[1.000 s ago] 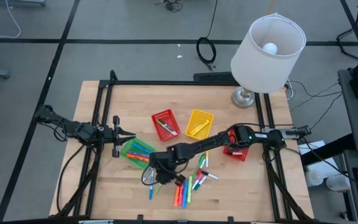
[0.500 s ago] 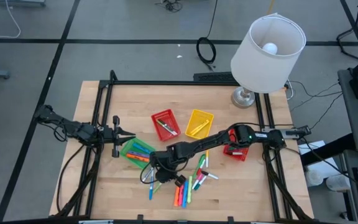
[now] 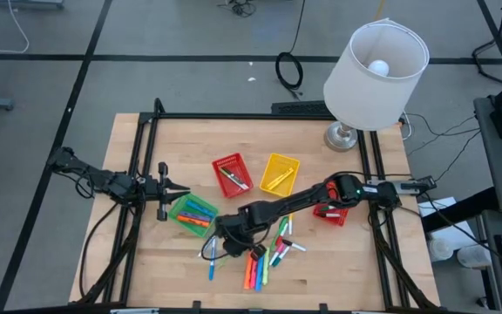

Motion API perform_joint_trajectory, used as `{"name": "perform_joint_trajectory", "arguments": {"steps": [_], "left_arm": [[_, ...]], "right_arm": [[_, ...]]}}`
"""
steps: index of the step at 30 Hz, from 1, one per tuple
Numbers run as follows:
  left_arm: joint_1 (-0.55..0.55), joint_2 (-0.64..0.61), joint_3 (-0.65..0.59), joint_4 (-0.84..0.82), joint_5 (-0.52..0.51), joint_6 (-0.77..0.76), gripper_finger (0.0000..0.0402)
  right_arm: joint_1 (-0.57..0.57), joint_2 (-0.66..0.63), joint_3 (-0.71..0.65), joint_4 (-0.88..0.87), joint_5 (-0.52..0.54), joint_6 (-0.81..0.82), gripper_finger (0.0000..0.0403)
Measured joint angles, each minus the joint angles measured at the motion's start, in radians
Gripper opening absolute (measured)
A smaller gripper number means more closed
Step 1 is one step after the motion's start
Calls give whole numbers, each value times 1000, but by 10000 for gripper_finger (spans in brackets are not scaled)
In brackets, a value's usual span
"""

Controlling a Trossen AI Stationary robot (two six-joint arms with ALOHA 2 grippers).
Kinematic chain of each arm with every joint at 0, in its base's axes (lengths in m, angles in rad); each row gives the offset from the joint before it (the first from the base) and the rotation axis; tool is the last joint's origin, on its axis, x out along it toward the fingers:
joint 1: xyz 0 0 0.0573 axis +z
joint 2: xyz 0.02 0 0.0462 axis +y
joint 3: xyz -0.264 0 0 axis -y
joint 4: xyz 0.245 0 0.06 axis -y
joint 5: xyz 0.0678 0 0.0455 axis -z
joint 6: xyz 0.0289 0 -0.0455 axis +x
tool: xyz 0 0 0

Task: Pick & Place Markers
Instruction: Put the green marker into the left red bin

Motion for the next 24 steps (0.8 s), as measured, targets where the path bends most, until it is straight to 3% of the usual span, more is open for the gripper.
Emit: {"name": "perform_joint_trajectory", "arguments": {"steps": [5,13,24], "left_arm": [[0,0,0,0,3,-10,49],[0,0,0,0,3,-17,49],[0,1,0,0,3,-14,49]], "right_arm": [[6,-24,0,8,91,21,17],[12,-42,2,16,85,93,17],[60,-250,3,34,130,104,16]]}}
